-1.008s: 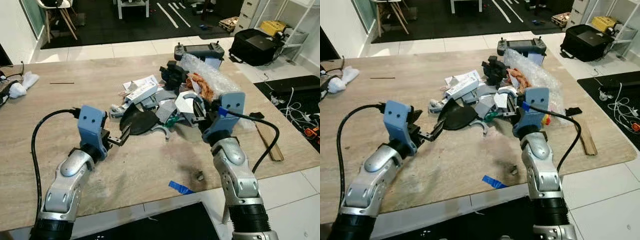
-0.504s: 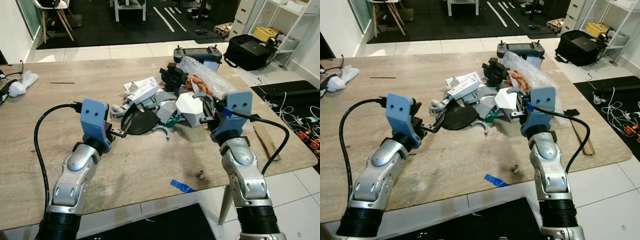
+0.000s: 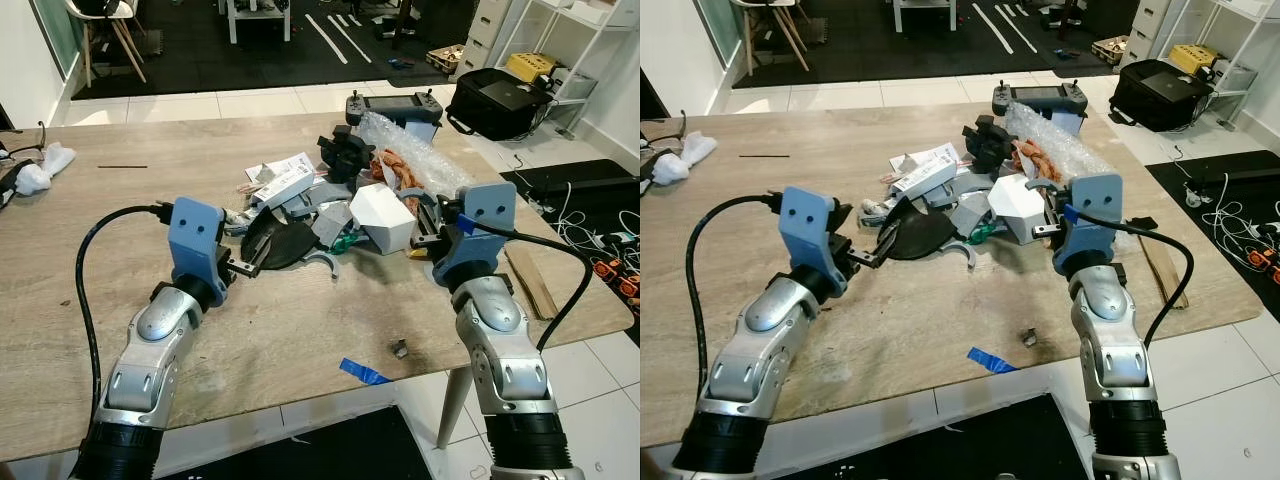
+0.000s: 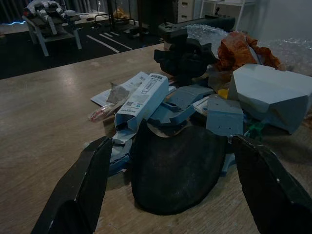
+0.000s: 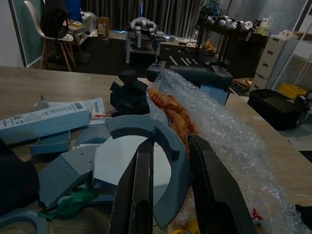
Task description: Picking trash to rubbish bin
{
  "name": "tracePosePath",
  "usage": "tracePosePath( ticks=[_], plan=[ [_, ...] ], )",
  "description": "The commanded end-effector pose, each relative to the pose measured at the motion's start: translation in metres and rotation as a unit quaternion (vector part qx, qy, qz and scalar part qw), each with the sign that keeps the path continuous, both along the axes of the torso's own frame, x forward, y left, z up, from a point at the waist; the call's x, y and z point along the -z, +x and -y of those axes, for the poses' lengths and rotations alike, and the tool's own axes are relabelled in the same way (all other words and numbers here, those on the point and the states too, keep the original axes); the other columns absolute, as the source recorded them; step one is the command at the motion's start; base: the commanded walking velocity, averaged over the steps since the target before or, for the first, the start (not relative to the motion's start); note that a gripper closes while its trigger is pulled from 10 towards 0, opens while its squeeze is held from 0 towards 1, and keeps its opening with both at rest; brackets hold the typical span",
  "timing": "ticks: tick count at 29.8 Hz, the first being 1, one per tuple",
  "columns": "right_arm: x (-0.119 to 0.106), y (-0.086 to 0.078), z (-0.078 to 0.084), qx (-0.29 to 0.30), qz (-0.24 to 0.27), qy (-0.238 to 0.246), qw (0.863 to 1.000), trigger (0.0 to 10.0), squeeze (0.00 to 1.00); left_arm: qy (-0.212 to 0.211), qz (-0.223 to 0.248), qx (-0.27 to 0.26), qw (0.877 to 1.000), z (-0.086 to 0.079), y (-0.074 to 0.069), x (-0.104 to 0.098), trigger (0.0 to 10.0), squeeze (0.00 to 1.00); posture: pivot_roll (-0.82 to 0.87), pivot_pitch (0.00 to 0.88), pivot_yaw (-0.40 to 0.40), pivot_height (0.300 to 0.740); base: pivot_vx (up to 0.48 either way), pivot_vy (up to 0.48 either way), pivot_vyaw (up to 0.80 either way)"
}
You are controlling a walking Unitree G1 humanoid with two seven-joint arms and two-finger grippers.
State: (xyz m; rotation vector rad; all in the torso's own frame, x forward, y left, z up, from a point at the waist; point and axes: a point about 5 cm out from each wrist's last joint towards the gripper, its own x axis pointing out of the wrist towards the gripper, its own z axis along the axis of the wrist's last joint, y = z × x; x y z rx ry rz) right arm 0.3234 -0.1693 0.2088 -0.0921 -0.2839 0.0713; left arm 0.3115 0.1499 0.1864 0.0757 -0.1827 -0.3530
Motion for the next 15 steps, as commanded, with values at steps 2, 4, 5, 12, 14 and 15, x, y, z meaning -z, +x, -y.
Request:
tracePosePath(
  ticks=[2,4,5,12,14,15],
  plan=[
    [-0.005,-0.001,-0.002,-0.004,0.008,-0.001,1.000,10.0,0.00,0.012,-0.008,0.006,1.000,0.000,-0.001,0.002,10.0,0.00,-0.10,0.118,-0.013,0.740,0.000,0.000,0.00],
    [-0.005,-0.001,-0.002,-0.004,0.008,-0.001,1.000,10.0,0.00,0.013,-0.008,0.006,1.000,0.000,-0.001,0.002,10.0,0.00,-0.10,0.118,-0.013,0.740,0.000,0.000,0.00],
    [-0.004,-0.002,-0.002,-0.005,0.005,-0.001,1.000,10.0,0.00,0.015,-0.010,0.004,1.000,-0.001,0.000,0.002,10.0,0.00,-0.10,0.122,-0.016,0.740,0.000,0.000,0.00],
    [-0.002,-0.001,-0.001,-0.006,-0.004,0.014,1.000,10.0,0.00,0.017,-0.010,-0.013,1.000,-0.005,0.002,0.000,10.0,0.00,-0.09,0.148,-0.020,0.740,0.000,0.000,0.00],
    [-0.002,-0.001,-0.001,-0.005,-0.005,0.015,1.000,10.0,0.00,0.016,-0.010,-0.018,1.000,-0.007,0.001,0.000,10.0,0.00,-0.09,0.150,-0.015,0.740,0.000,0.000,0.00],
    [0.004,-0.001,-0.006,0.000,-0.012,0.019,1.000,10.0,0.00,0.017,-0.023,-0.049,0.998,-0.019,0.003,0.004,10.0,0.00,-0.06,0.120,0.006,0.740,0.000,0.000,0.00]
  ],
)
